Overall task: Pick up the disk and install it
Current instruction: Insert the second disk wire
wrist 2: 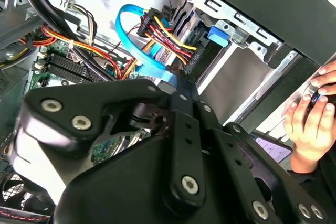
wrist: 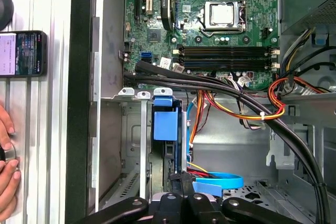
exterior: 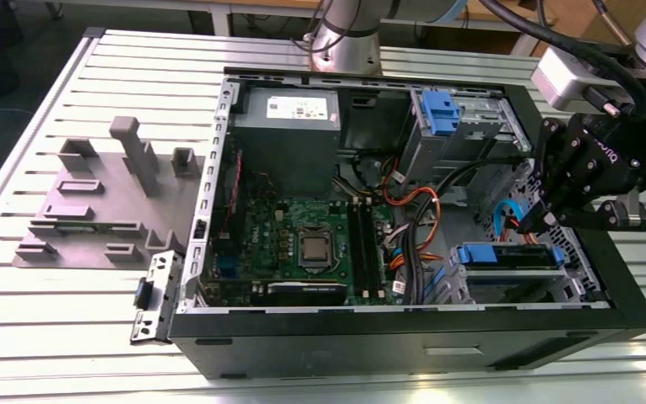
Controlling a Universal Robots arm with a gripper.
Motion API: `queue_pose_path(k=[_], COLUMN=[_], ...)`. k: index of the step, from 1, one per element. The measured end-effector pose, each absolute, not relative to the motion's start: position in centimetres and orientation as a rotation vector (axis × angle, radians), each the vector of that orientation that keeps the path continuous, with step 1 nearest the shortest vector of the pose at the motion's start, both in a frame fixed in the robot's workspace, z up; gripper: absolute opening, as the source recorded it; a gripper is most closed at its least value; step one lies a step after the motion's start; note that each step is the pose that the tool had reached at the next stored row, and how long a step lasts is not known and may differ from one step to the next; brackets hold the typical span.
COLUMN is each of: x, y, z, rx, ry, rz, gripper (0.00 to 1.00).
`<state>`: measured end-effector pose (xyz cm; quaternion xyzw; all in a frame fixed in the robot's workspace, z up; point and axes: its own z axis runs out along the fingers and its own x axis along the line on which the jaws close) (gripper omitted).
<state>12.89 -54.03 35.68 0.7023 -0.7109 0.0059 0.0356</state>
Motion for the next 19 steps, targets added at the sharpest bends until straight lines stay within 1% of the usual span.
queue_pose_path(k=[1, 3, 4, 14, 19], x=[12.9, 12.9, 12.9, 12.9, 12.9], y=[-54.0, -54.0, -54.0, -54.0, -54.0], z=[35.7, 35.7, 35.7, 37.0, 37.1], rx=[2.158, 2.158, 2.158, 2.174, 2.179], ry=[-2.184, -2.185, -2.185, -2.199, -2.204], rz=[0.018, 0.018, 0.017, -0.018, -0.029], gripper=[0.17, 0.17, 0.24, 0.24, 0.24])
